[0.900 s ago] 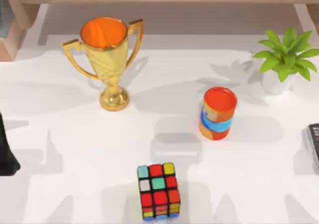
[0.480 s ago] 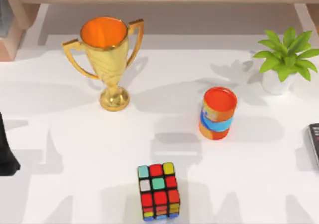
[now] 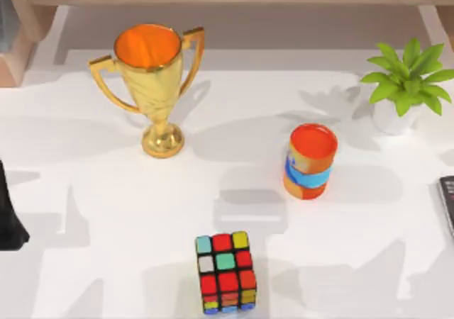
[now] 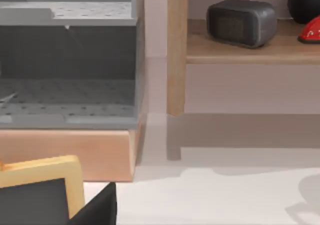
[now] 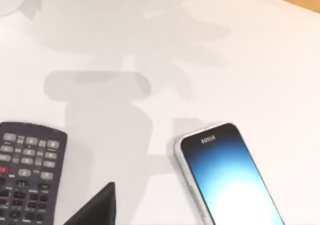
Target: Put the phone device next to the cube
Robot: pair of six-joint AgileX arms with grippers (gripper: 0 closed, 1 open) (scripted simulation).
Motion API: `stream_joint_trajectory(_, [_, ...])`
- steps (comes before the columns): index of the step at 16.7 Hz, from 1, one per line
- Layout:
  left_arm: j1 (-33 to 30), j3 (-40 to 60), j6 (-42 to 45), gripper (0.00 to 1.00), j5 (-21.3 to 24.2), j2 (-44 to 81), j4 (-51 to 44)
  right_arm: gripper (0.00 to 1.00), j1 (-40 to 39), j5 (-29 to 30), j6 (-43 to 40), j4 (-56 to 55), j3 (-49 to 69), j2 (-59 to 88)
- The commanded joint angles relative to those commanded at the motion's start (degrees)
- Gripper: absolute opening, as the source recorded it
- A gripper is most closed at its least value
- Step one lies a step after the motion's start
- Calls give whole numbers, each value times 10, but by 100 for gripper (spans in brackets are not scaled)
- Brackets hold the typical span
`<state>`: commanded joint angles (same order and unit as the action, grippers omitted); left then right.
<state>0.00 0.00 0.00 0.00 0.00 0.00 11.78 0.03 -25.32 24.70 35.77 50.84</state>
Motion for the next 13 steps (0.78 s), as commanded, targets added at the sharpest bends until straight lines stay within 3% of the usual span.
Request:
stream_joint_trajectory(7, [0,0,0,100,0,0,0,100,85,0,-182,177,257,408])
stream_joint_trajectory(13, [0,0,0,100,0,0,0,100,130,0,-279,272,395,607])
